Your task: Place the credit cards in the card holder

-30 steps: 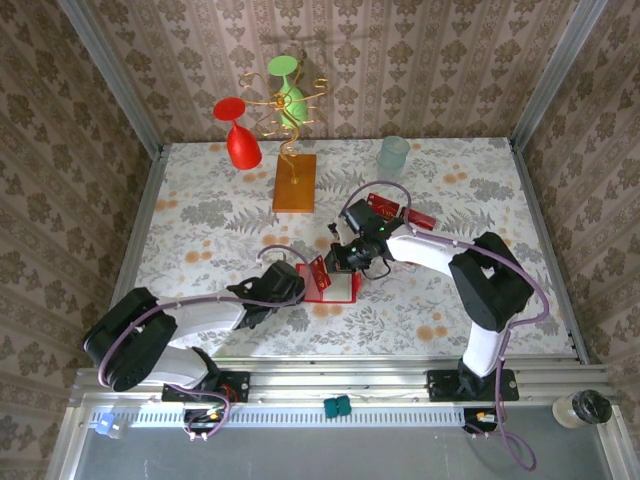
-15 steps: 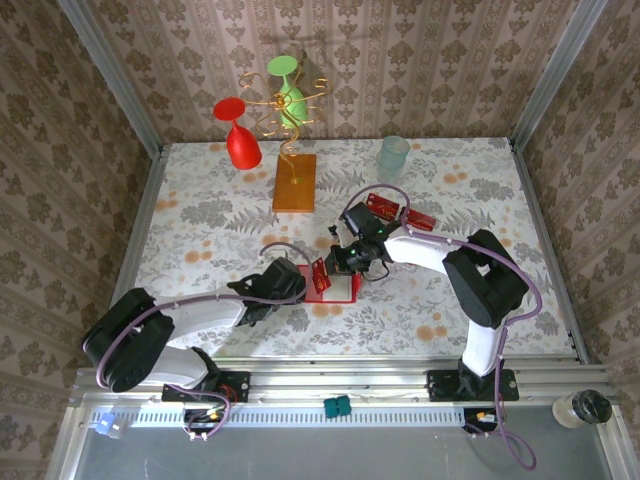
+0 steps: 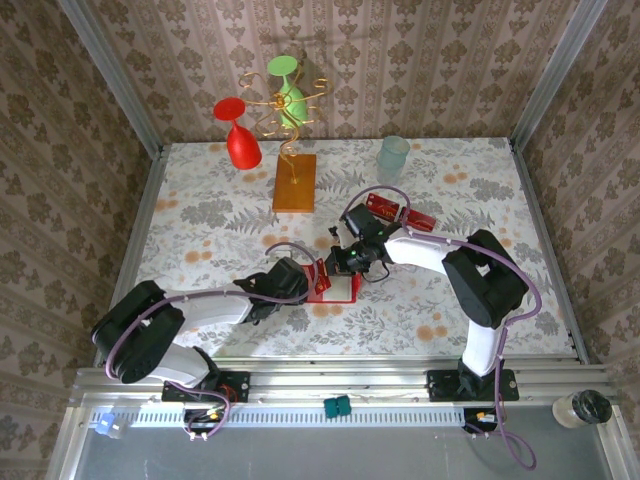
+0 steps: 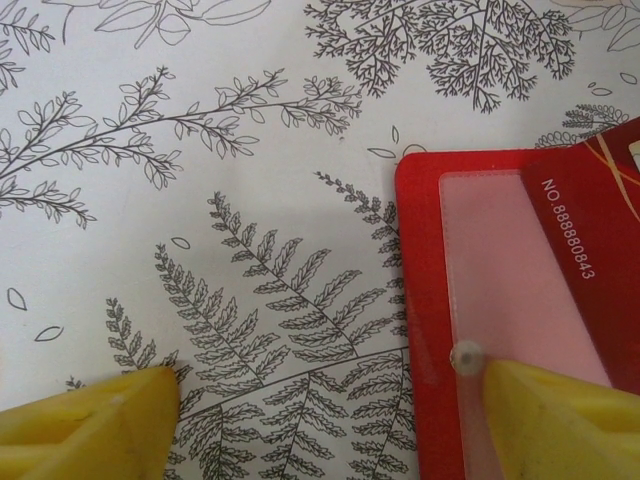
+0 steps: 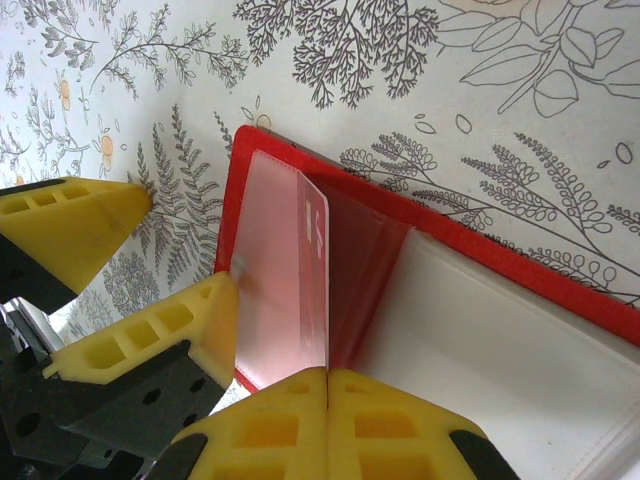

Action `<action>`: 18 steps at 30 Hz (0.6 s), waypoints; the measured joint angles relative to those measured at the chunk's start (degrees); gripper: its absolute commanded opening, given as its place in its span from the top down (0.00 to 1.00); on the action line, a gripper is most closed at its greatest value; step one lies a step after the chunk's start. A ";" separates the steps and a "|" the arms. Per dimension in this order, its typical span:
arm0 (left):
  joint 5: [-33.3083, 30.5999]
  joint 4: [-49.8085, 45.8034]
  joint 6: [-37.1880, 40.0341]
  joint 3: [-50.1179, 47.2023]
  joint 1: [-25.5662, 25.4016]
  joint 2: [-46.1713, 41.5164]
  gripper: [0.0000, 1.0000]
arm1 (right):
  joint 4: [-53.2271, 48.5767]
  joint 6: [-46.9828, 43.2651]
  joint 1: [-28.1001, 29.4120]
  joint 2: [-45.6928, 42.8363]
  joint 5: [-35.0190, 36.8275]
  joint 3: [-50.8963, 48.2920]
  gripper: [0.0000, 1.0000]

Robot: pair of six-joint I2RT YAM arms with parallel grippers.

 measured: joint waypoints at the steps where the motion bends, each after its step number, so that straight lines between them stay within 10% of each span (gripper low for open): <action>1: 0.02 0.02 0.00 0.00 -0.04 -0.02 0.20 | 0.09 0.00 0.00 0.00 0.02 -0.15 1.00; 18: 0.26 0.42 -0.09 0.00 -2.27 -0.31 0.20 | 0.83 0.39 0.00 0.00 -0.02 -0.66 1.00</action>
